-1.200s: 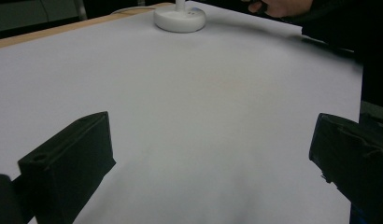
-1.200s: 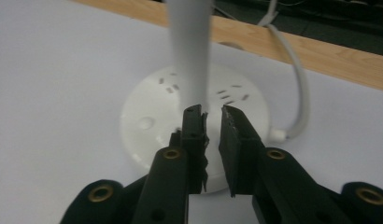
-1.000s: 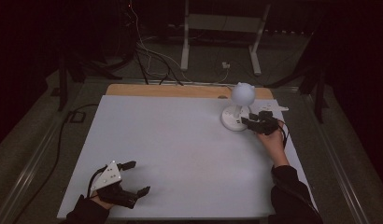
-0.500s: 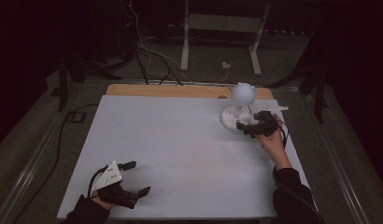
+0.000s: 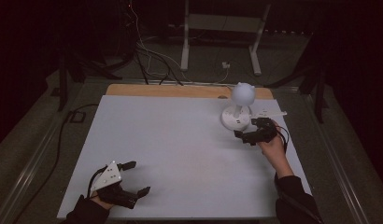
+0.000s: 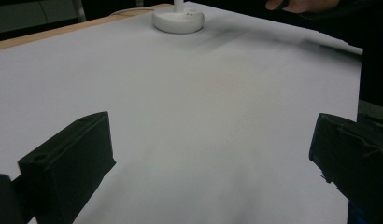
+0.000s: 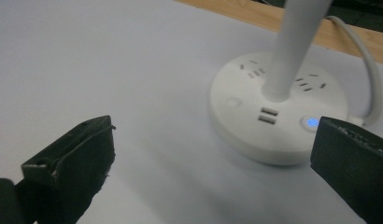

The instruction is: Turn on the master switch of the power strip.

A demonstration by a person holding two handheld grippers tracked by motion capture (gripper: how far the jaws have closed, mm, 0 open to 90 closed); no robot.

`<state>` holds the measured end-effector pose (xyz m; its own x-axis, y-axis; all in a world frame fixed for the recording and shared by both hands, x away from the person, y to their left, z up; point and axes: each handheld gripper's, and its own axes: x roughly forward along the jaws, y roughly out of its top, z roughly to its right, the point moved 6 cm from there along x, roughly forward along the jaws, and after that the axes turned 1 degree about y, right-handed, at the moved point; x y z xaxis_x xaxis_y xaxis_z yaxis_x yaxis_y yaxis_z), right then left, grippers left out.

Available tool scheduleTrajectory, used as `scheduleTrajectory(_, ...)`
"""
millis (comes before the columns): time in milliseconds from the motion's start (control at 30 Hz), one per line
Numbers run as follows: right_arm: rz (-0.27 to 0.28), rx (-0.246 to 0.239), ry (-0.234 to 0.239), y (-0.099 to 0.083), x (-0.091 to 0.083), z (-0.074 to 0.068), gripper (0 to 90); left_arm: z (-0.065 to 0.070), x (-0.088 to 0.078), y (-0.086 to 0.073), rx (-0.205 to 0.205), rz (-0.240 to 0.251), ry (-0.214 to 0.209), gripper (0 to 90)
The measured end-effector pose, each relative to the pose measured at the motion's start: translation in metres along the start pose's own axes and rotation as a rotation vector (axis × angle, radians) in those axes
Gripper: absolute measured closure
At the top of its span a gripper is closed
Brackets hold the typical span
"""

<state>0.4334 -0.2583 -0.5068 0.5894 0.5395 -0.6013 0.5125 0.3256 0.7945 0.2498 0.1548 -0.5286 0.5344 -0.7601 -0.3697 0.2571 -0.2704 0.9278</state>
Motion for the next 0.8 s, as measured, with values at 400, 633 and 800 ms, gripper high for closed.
scheduleTrajectory(400, 0.001, -0.020, 0.044, -0.018, -0.009, -0.027, 0.0, 0.000, -0.001, 0.000, 0.001, 0.003, -0.003, 0.3)
scheduleTrajectory(633, 0.003, -0.043, 0.074, -0.030, -0.016, -0.042, 0.0, 0.000, -0.001, 0.001, 0.000, 0.005, -0.005, 0.3)
scheduleTrajectory(800, 0.013, -0.045, 0.079, -0.038, -0.023, -0.051, 0.0, 0.000, -0.002, 0.001, -0.001, 0.008, -0.006, 0.3)
